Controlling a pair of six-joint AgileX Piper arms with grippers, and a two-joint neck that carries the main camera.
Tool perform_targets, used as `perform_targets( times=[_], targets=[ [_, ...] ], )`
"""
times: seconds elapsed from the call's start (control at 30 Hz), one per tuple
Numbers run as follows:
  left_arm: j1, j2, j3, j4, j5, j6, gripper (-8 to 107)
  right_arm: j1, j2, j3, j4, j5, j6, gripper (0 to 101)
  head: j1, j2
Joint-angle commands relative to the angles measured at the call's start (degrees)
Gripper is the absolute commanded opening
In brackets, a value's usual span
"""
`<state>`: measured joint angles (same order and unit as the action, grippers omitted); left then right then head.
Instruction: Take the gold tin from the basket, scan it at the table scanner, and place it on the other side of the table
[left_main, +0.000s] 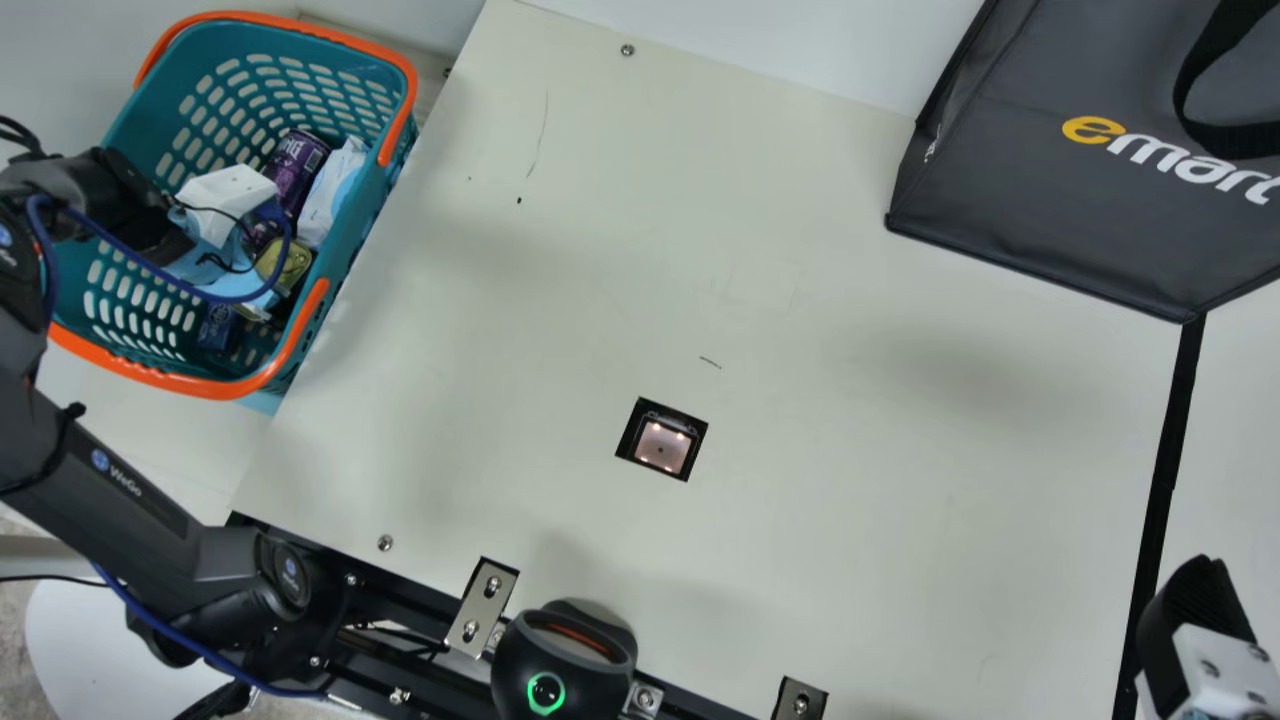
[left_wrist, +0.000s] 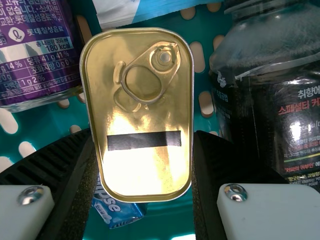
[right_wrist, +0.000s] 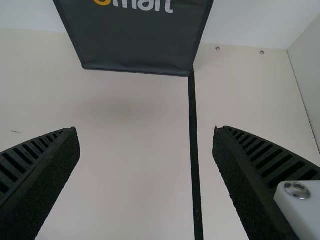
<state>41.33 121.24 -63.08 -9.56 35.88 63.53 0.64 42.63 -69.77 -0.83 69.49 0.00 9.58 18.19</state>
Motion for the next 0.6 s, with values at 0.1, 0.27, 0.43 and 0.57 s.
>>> perform_targets(
  times=[0.1, 0.27, 0.43, 0.57],
  targets=[
    [-0.23, -0.07, 0.01, 0.02, -0.51, -1.01, -8, 0.0, 0.0, 0.0, 0.0, 0.0, 0.0, 95, -1.66, 0.23],
    [-0.31, -1.39, 0.21, -0.48, -0.43, -1.58, -8, 0.0, 0.0, 0.0, 0.0, 0.0, 0.0, 95, -1.66, 0.23],
    [-0.25, -3.73, 0.5, -1.43, 0.26, -1.84, -8, 0.0, 0.0, 0.0, 0.0, 0.0, 0.0, 95, -1.66, 0.23],
    [-0.1, -5.98, 0.68, -2.44, 1.13, -2.1, -8, 0.0, 0.0, 0.0, 0.0, 0.0, 0.0, 95, -1.66, 0.23]
  ],
)
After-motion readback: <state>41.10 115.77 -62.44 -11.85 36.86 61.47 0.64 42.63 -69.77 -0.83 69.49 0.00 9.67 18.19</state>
